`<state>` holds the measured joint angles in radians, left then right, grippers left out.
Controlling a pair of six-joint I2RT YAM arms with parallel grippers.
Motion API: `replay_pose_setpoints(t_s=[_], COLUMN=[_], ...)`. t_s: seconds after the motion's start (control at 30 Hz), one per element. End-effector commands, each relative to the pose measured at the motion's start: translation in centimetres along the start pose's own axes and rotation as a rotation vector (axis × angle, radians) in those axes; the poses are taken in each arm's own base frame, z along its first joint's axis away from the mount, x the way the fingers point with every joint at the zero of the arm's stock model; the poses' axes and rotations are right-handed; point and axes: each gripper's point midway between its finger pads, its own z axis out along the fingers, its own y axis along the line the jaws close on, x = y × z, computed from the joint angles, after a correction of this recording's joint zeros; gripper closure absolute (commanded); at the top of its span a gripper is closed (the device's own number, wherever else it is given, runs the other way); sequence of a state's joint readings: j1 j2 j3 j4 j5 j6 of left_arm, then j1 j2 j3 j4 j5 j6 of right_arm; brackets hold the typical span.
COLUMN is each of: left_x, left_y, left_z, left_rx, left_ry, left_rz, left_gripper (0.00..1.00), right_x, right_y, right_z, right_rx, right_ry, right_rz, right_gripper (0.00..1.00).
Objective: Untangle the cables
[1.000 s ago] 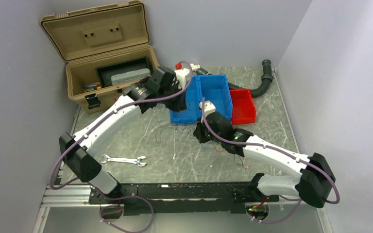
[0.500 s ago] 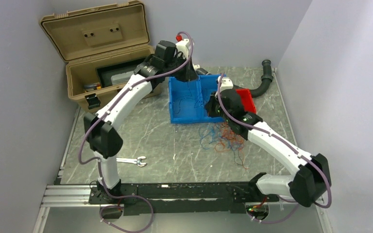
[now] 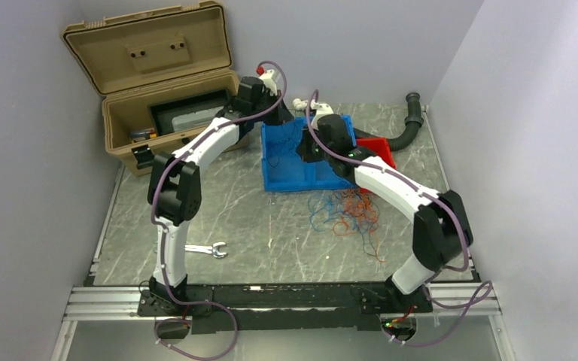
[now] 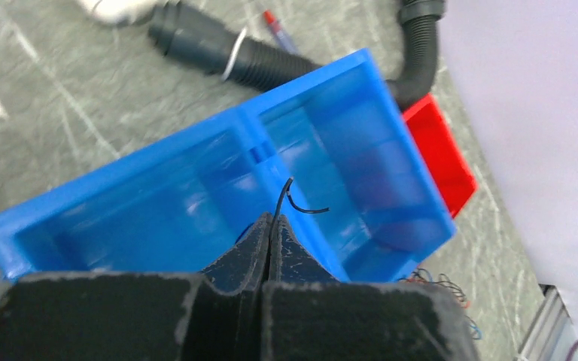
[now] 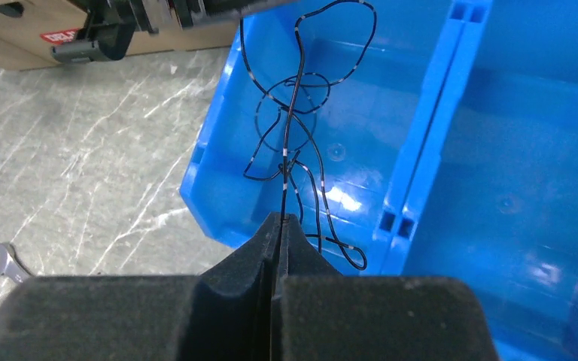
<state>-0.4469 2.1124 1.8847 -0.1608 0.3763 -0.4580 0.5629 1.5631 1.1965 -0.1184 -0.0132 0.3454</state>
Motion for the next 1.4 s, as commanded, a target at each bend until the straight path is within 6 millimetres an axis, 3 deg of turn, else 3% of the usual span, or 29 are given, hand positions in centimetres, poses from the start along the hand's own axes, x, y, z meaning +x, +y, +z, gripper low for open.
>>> replay_pose_setpoints(t_s=[0.0,0.17,0.27,0.3,0.47,0.67,0.8,0.9,1.03,1.2,1.37], left_x=[-0.3,2.1,3.3,3.7,4.5,5.4,4.9,3.8,4.1,7.9,13.6], left_y=[1.1,3.4,4.0,4.1,4.0,3.9,3.1,1.4,-3.4,-7.9,-11.6], left_z=[-0.2,-0.5,-0.3,-0.1,0.3,0.0,-1.4,-2.8,-4.7,-7.6,-9.4], left_rx=[-0.062,-0.169,-0.237,-0.26,-0.343,-0.356,-0.351,-0.307,-0.136,-0.044,0.043], left_ry=[-0.062,-0.01,0.031,0.045,0.098,0.181,0.18,0.168,0.176,0.189,0.241], left_rz=[0.035,0.056,0.102,0.121,0.195,0.168,0.169,0.192,0.27,0.314,0.35], left_gripper=[1.0,1.0,1.0,1.0,0.97,0.44,0.25,0.22,0.18,0.11,0.09], right_x=[-0.8,1.1,1.7,1.3,-1.7,-3.1,-1.3,1.3,4.7,9.4,12.5], right_y=[1.2,-0.3,-0.9,-0.9,-1.1,-3.0,-6.1,-9.3,-12.0,-13.9,-14.2], right_z=[2.5,6.1,7.2,7.0,4.6,-0.5,-4.3,-7.2,-10.5,-12.2,-12.1], right_rx=[-0.071,-0.004,0.028,0.028,0.042,0.102,0.191,0.284,0.363,0.429,0.416], right_ry=[0.008,0.094,0.128,0.117,0.04,-0.017,0.015,0.063,0.109,0.148,0.179], right_rz=[-0.008,0.017,0.018,0.016,0.005,0.016,0.038,0.082,0.147,0.242,0.297], right_gripper=[1.0,0.97,0.55,0.48,0.43,0.41,0.39,0.38,0.38,0.39,0.39])
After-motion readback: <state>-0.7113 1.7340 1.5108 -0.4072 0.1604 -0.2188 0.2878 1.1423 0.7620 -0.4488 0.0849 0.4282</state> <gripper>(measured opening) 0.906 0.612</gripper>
